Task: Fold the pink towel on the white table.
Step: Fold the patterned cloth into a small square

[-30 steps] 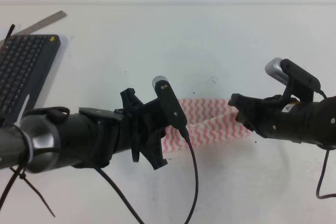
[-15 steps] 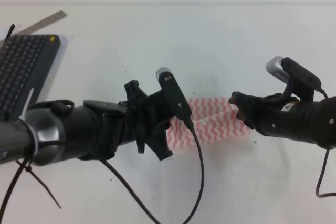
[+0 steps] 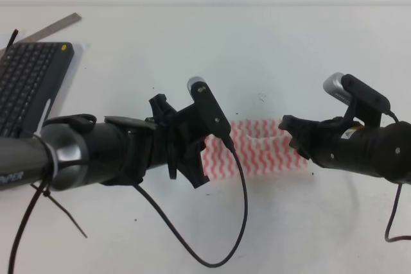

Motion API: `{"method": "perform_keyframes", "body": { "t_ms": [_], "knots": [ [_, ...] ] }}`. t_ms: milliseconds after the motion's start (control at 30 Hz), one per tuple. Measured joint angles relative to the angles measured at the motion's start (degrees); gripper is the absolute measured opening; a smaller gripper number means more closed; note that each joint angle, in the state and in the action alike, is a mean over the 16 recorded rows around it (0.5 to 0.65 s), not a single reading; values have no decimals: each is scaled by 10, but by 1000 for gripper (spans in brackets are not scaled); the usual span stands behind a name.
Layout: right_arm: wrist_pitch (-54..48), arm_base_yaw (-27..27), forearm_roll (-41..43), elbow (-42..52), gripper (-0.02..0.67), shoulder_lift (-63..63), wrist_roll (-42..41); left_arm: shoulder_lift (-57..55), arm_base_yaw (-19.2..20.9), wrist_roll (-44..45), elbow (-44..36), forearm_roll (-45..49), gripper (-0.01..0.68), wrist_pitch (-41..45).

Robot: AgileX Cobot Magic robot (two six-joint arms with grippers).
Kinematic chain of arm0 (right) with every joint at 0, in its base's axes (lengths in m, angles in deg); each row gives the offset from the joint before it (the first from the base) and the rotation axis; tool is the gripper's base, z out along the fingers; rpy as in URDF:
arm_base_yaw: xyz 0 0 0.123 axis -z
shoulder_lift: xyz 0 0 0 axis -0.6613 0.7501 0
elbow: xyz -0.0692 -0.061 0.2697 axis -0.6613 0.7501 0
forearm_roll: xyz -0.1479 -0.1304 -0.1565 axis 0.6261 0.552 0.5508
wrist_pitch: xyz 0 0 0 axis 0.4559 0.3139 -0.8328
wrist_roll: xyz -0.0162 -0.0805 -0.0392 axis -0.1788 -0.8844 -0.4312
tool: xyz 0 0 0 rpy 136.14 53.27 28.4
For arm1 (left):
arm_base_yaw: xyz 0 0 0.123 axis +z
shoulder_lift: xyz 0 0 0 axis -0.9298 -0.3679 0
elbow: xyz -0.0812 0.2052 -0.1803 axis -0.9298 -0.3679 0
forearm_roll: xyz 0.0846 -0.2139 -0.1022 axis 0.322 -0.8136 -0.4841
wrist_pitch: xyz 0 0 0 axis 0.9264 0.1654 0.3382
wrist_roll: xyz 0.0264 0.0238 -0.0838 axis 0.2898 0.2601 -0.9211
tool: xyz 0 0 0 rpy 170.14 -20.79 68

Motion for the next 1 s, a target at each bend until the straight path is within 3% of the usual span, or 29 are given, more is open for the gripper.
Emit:
{"method": "perform_keyframes", "body": {
  "t_ms": [1000],
  "knots": [
    [42, 1, -1, -2, -14, 26, 0, -25, 24, 0, 15, 0, -2, 6]
  ]
}}
